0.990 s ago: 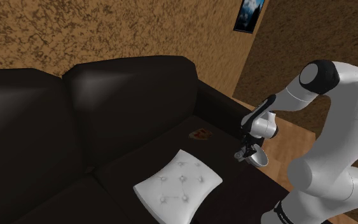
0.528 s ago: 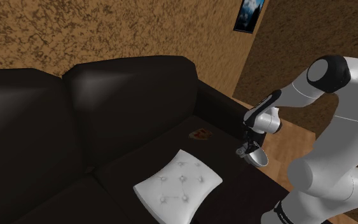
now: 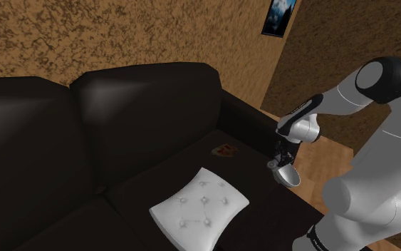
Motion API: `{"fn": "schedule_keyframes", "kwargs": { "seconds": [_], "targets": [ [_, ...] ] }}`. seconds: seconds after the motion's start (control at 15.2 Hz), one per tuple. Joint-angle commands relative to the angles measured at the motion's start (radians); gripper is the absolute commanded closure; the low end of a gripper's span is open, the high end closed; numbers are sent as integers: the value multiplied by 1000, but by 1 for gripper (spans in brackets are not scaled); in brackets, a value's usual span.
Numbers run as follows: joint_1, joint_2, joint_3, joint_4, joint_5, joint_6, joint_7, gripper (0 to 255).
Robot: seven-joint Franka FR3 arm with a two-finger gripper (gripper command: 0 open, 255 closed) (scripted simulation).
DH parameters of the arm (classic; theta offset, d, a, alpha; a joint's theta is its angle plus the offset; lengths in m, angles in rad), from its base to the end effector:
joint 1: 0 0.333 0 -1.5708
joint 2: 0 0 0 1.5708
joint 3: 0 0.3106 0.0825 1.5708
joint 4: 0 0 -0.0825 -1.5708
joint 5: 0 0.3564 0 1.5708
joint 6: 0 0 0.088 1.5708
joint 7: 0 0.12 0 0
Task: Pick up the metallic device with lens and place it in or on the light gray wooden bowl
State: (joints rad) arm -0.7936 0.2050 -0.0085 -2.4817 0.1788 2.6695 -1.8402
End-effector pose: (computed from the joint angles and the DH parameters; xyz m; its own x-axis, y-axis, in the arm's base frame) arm 0.3169 -0.3339 0.2147 0.6365 0.7671 0.0799 0.7697 -0.6384 -0.0020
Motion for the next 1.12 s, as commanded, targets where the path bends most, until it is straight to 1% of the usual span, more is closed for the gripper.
{"fn": "schedule_keyframes", "kwargs": {
  "seconds": [0.0, 0.26, 0.66, 1.06],
  "targets": [
    [3, -29, -3, -2, -8, -27, 9, 255],
    [4, -80, -8, -2, -23, -77, 23, 255],
    [-77, 23, -58, 164, -21, -152, -103, 255],
    [-151, 139, -89, 355, -14, -237, -202, 255]
  ]
}}
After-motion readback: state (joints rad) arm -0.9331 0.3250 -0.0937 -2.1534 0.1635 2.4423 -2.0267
